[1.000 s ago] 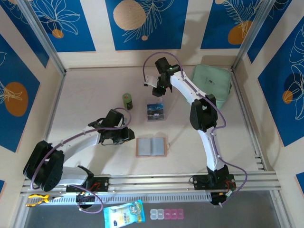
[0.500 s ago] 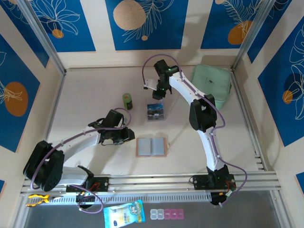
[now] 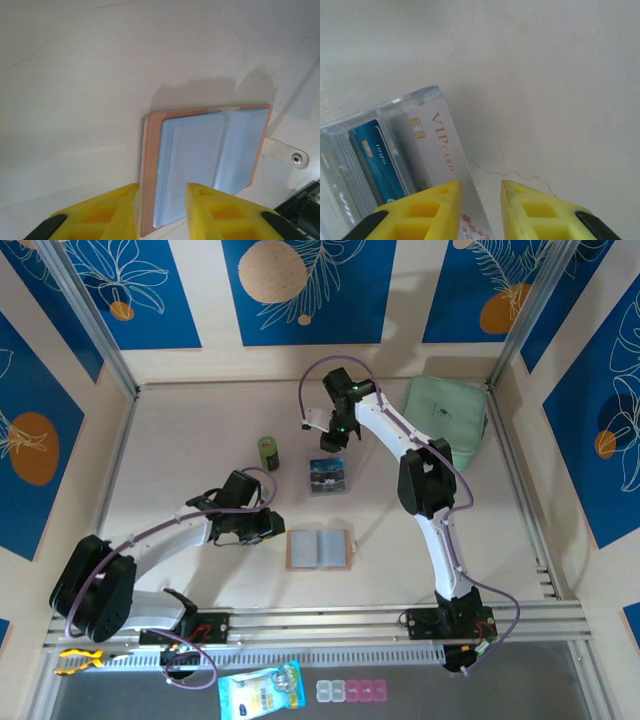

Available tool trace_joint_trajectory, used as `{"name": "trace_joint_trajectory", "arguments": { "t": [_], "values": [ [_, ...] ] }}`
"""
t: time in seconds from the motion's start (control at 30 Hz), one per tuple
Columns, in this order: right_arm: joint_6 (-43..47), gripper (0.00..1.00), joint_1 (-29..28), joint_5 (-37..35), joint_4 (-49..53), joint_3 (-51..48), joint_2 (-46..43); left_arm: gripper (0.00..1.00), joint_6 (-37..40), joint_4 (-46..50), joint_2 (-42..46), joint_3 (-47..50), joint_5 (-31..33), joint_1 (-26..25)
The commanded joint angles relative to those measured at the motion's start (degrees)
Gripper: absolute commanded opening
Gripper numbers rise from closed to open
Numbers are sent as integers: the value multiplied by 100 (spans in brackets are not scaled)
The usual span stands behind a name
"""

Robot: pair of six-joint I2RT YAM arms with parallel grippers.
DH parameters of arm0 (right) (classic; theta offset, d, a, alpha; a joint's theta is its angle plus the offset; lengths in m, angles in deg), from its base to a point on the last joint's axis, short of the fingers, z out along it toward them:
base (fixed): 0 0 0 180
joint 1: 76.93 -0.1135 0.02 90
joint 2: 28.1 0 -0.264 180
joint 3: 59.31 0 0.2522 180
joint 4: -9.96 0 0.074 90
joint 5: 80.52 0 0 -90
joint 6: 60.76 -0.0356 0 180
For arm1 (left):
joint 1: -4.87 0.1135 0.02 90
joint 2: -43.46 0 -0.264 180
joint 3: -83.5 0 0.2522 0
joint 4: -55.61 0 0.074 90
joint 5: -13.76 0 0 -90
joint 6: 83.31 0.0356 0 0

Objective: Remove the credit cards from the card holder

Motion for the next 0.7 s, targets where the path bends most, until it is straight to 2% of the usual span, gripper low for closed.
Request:
{"name": "trace_joint_trajectory", "arguments": {
  "t": [0.0,0.23,0.47,0.67],
  "values": [
    [-826,27,-64,197,-95,-269,-635,29,68,-117,-120,-50,-262,68],
    [-3312,24,-276,503,-916,-1661,-1828,28,206,-180,-365,-103,-490,66],
    [-5798,19,-634,1065,-2223,-3802,-3261,20,281,-365,-576,33,-706,8],
    [-7408,13,-957,1561,-2758,-5053,-3805,15,276,-538,-761,142,-838,-79]
  ]
}}
